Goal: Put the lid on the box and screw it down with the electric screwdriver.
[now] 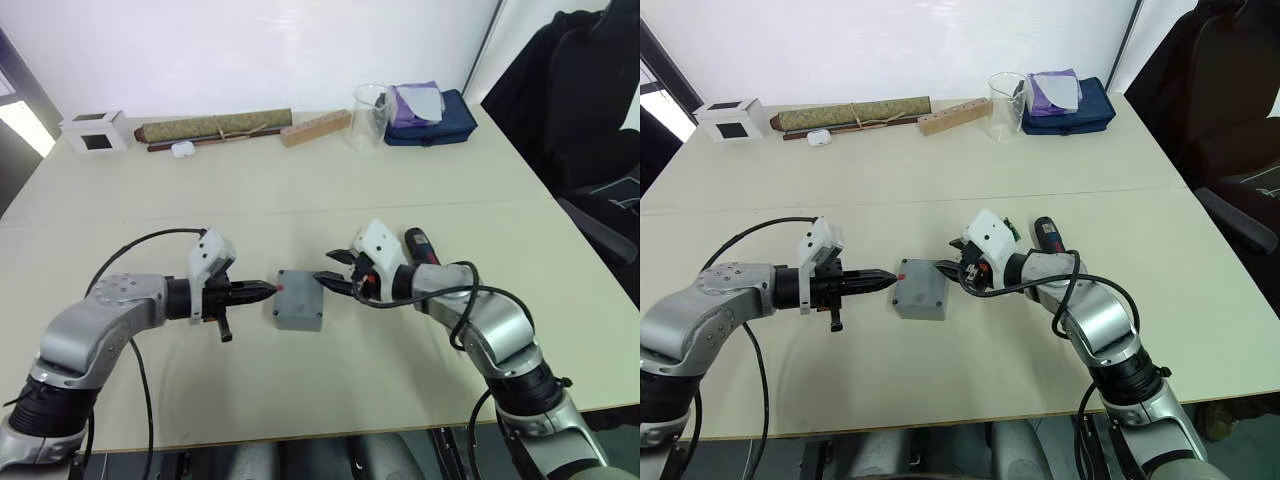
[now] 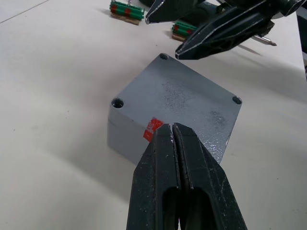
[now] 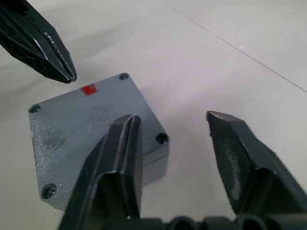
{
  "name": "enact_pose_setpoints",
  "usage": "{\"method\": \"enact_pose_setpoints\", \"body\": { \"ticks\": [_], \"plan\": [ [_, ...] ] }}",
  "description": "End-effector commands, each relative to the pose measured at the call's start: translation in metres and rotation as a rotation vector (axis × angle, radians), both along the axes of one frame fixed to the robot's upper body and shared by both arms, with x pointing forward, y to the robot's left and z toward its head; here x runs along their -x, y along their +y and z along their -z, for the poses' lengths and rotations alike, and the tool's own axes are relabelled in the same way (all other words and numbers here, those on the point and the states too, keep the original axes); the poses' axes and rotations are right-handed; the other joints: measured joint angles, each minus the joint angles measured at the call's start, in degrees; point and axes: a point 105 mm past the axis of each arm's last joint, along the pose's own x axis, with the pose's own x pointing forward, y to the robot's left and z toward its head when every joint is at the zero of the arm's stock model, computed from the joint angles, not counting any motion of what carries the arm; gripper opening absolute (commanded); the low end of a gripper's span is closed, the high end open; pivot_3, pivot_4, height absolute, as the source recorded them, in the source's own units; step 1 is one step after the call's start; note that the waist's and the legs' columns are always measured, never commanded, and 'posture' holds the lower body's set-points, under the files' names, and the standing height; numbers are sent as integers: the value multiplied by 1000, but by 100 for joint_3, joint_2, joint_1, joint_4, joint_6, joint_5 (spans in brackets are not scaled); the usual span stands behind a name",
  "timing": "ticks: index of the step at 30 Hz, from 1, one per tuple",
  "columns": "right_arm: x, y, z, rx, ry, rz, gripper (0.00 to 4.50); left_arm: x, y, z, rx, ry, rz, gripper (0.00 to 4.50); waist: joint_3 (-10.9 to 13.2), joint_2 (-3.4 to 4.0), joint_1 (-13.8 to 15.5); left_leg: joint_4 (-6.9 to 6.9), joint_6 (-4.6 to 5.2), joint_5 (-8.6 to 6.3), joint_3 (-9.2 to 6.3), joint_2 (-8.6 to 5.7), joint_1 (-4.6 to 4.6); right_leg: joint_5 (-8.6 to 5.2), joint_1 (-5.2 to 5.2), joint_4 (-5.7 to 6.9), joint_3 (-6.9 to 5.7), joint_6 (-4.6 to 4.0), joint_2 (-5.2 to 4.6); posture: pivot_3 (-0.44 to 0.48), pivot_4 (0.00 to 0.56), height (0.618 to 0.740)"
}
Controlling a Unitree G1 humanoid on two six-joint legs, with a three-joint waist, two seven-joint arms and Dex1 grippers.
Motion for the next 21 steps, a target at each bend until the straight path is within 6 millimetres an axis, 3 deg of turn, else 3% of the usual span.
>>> {"method": "enact_pose_setpoints", "body": {
  "ticks": [1,6,11,14,18,21],
  "plan": [
    [1,-1,-18,-42,-37,-7,2302,0,-8,-11,9,-49,27,0,0,0,0,0,0,0,0,0,0,0,0,0,0,0,0,0,150,740],
    [-9,-31,-48,-152,15,120,2302,-4,-17,-36,103,-90,49,0,0,0,12,1,0,0,-2,-1,-2,0,0,2,0,0,-1,0,150,740],
    [-21,-102,-60,-61,226,420,2302,5,-35,-51,69,-148,186,0,0,0,23,6,0,0,-2,-3,-2,1,1,6,0,0,-3,0,150,740],
    [-8,-129,-57,106,333,461,3032,15,-44,-55,45,-163,283,0,2,3,28,2,0,0,-1,-5,-3,0,1,0,0,-1,-4,0,150,740],
    [2,-166,-43,318,472,533,4478,22,-52,-56,11,-183,370,0,2,3,-5,-5,1,-1,4,-6,-3,-1,-1,-8,2,-1,-3,0,150,740],
    [5,-174,-39,347,617,530,4494,22,-56,-55,-14,-204,405,0,2,4,-58,-3,2,-1,22,-3,4,-1,-1,-9,13,0,0,0,150,740]
  ]
}}
